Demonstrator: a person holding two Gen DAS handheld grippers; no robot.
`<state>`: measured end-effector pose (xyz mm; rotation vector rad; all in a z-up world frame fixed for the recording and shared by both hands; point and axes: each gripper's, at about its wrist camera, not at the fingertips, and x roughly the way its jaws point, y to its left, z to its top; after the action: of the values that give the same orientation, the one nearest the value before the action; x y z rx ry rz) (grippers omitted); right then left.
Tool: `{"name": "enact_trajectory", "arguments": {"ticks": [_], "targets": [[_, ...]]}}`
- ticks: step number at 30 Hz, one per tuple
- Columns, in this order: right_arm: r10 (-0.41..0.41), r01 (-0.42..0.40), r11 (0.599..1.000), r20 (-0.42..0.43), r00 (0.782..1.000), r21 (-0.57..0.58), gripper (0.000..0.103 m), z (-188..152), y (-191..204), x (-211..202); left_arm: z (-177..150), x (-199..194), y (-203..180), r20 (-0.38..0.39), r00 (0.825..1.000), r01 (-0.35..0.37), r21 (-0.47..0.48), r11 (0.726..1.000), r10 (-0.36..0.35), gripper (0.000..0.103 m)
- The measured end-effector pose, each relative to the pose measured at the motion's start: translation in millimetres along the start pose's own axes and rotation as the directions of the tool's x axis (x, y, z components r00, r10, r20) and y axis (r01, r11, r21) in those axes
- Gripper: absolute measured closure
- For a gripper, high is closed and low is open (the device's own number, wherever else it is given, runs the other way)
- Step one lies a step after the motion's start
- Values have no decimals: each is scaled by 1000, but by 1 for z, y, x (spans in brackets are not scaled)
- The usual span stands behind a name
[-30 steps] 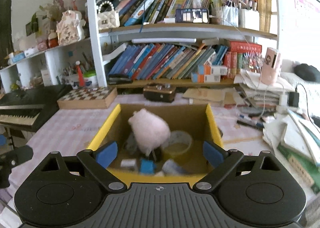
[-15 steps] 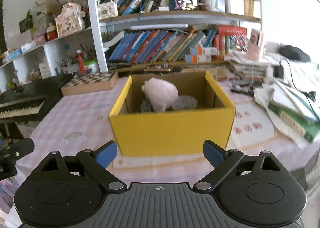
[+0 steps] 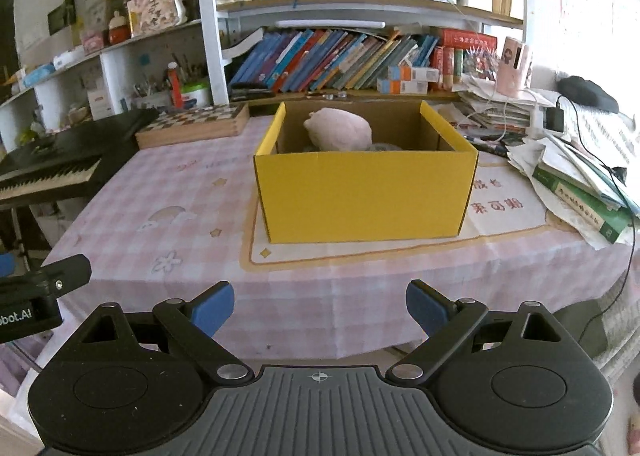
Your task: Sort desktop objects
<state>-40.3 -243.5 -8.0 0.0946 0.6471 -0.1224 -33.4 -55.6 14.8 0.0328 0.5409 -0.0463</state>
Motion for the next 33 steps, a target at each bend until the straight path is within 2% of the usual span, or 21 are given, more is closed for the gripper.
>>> {"name": "enact_trajectory", "arguments": {"ticks": [20, 33], "targets": [[2, -1, 1000, -28, 1000, 9, 8, -12, 14, -8, -9, -4, 7, -54, 998, 24, 21, 999, -23, 0], [2, -1, 1000, -40, 999, 12, 8, -14, 12, -7, -9, -2, 5, -63, 998, 33, 24, 999, -31, 0]]}}
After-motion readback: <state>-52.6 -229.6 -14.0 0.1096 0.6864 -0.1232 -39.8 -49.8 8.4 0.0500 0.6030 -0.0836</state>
